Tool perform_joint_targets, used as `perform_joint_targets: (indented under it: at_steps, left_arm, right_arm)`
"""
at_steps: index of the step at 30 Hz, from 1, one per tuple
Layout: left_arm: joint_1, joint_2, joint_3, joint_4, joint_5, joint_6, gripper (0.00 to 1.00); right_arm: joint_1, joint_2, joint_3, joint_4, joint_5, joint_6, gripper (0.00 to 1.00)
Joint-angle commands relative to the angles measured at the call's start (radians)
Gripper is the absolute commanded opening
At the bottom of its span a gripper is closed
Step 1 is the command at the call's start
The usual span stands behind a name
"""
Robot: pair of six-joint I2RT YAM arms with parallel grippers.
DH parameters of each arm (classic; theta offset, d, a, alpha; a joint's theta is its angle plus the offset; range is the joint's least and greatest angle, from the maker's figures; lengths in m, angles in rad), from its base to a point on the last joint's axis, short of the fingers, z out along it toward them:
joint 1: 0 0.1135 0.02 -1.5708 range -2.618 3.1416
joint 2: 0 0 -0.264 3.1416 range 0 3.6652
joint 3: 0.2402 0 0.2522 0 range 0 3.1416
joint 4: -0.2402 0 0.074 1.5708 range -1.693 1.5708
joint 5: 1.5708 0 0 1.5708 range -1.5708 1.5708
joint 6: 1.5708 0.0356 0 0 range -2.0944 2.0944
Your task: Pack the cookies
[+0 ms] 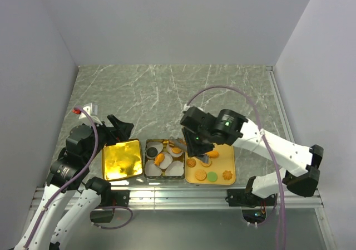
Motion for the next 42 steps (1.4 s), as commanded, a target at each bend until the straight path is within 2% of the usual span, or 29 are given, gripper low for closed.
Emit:
perform_joint_targets:
  at_steps: [1, 12, 22, 35, 42]
  left_arm:
    - [-0.004, -0.008, -0.001, 0.026, -0.007, 0.002, 0.99]
    - [-0.004, -0.011, -0.001, 0.023, -0.013, 0.001, 0.99]
    - [-0.004, -0.018, 0.0, 0.022, -0.016, -0.001, 0.99]
    - [-0.004, -0.014, 0.0, 0.022, -0.016, -0.001, 1.0]
    - [-0.004, -0.014, 0.0, 0.022, -0.017, -0.001, 1.0]
  right_arm:
    - [0.057, 0.038, 0.066, 0.069, -0.022, 0.038, 0.36]
    - [0.218, 0.181, 0.187, 0.079, -0.048, 0.045, 0.35]
    - [0.259, 0.224, 0.164, 0.11, -0.067, 0.061, 0.35]
    - [0.264, 0.23, 0.111, 0.13, -0.048, 0.068, 0.54]
    - [0.264, 0.213, 0.097, 0.127, -0.036, 0.071, 0.55]
